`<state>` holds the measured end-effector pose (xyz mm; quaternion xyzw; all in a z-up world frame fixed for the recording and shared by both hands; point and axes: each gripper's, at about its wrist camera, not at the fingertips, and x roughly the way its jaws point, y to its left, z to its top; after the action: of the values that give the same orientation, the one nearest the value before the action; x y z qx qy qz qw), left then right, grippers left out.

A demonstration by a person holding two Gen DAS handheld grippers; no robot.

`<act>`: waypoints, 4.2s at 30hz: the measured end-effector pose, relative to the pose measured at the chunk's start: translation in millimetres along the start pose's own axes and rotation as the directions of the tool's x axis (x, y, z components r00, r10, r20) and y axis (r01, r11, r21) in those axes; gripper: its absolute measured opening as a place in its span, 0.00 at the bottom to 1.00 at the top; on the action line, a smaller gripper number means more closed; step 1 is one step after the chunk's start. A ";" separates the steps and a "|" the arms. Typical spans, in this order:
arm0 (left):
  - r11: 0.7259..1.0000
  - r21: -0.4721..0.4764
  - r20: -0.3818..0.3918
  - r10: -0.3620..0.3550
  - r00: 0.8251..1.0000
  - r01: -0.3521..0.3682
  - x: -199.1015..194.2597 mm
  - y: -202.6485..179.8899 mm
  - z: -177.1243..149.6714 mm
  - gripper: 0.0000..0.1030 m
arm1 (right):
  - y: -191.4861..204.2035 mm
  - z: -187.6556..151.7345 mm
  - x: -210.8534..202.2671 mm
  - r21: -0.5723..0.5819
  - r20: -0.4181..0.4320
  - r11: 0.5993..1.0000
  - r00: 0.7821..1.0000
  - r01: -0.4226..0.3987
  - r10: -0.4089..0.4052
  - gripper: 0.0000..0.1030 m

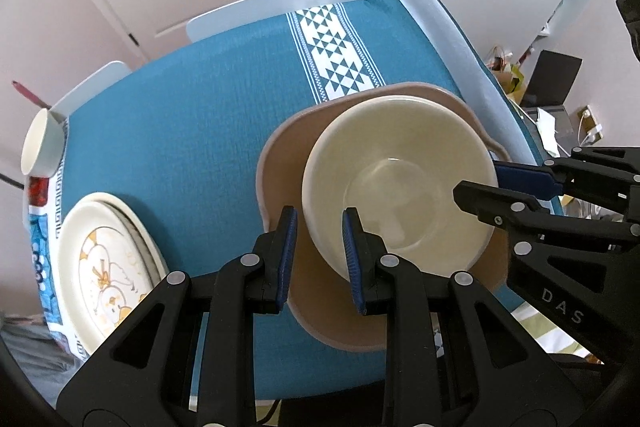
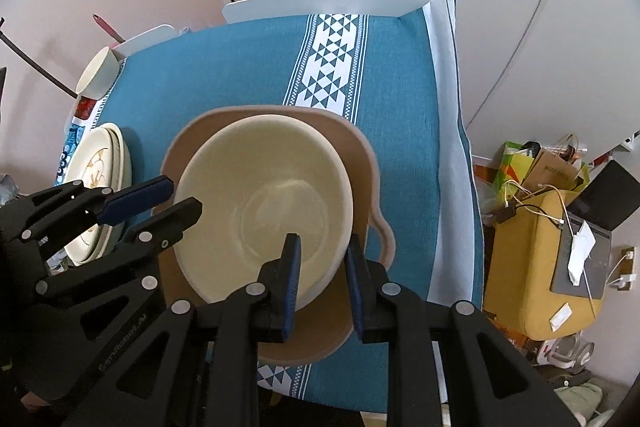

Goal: Organize plates and bowls
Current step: 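Open both grippers and withdraw them from the cream bowl, then reach both grippers to the small white bowl and grip its rim, then lift the small white bowl with both grippers and carry it over the table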

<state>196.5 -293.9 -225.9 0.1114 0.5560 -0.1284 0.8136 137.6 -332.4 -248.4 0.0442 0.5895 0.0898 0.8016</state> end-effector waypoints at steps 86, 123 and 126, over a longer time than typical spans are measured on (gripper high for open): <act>0.616 -0.786 0.102 0.053 0.993 0.048 62.7 501.8 -18.0 0.18 | 377.5 276.8 192.6 -0.381 -0.233 0.823 0.905 -0.421 0.355 0.20; 0.911 -0.355 0.224 -0.136 0.965 0.211 -107.4 80.3 15.7 0.18 | 56.4 65.0 -97.1 -0.091 0.188 0.972 0.955 -0.218 0.231 0.20; 0.928 -0.300 0.182 -0.172 0.968 0.222 -96.2 52.8 16.6 0.18 | 32.7 46.2 -94.6 -0.045 0.187 0.981 0.963 -0.190 0.195 0.20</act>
<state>195.1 -241.4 -128.2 -0.0879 0.5141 -0.1264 0.8438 151.3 -317.3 -140.0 0.0991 0.5016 0.1703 0.8424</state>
